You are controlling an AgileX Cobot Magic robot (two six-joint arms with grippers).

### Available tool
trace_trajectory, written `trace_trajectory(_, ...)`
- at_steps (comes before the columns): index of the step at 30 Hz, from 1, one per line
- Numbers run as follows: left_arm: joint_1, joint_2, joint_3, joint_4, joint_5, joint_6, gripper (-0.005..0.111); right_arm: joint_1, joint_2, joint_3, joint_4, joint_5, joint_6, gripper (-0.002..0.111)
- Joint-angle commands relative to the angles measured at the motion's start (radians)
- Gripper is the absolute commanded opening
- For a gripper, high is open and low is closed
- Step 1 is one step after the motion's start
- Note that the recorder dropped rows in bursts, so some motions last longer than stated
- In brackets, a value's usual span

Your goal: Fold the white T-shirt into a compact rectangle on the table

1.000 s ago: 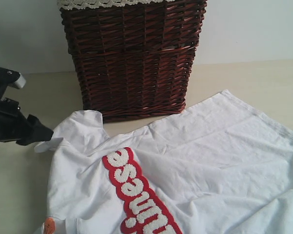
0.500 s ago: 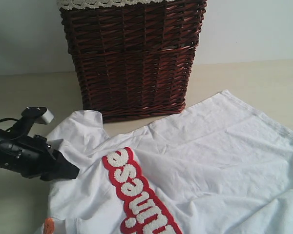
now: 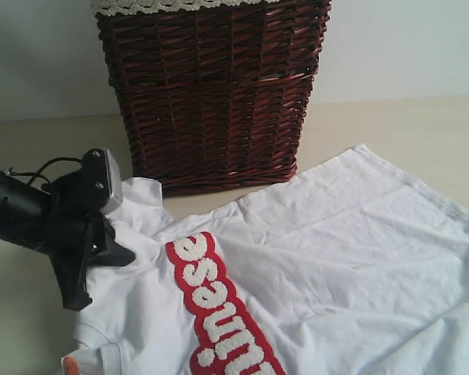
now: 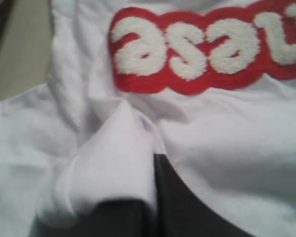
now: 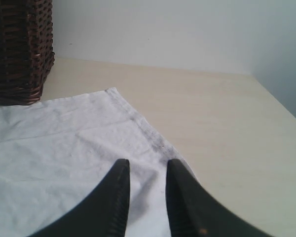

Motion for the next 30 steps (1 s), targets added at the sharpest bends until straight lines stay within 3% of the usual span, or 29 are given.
trace_trajectory(1, -0.08, 0.019, -0.006, 0.02, 0.019, 0.057, 0.026, -0.003, -0.007, 0.005, -0.008, -0.006, 0.0, 0.027)
trace_trajectory(4, -0.1, 0.036, -0.006, -0.002, 0.015, 0.035, 0.059, -0.003, -0.007, 0.005, -0.008, -0.006, 0.0, 0.027)
trace_trajectory(6, -0.1, 0.034, -0.006, -0.023, -0.022, -0.042, 0.073, -0.003, -0.007, 0.005, -0.008, -0.006, 0.0, 0.027)
trace_trajectory(11, -0.065, -0.029, -0.006, 0.037, -0.132, -0.311, 0.07, -0.003, -0.007, 0.005, -0.008, -0.006, 0.0, 0.027)
trace_trajectory(15, 0.032, -0.151, -0.006, 0.12, 0.051, -0.495, 0.066, -0.003, -0.007, 0.005, -0.008, -0.006, 0.0, 0.027)
trace_trajectory(19, 0.189, -0.221, -0.006, 0.111, 0.268, -0.516, 0.066, -0.003, -0.007, 0.005, -0.008, -0.006, 0.0, 0.027)
trace_trajectory(21, 0.252, -0.206, -0.006, 0.111, 0.264, -0.516, 0.066, -0.003, -0.007, 0.005, -0.008, -0.006, 0.0, 0.027)
trace_trajectory(24, 0.294, -0.144, -0.006, -0.015, 0.131, -0.407, 0.058, -0.003, -0.007, 0.005, -0.008, -0.006, 0.0, 0.027)
trace_trajectory(27, 0.286, -0.035, -0.03, -0.18, 0.107, -0.139, 0.031, -0.003, -0.007, 0.005, -0.008, -0.006, 0.0, 0.027)
trace_trajectory(30, 0.257, 0.072, -0.079, -0.308, 0.135, -0.023, 0.005, -0.003, -0.007, 0.005, -0.008, -0.006, 0.0, 0.027)
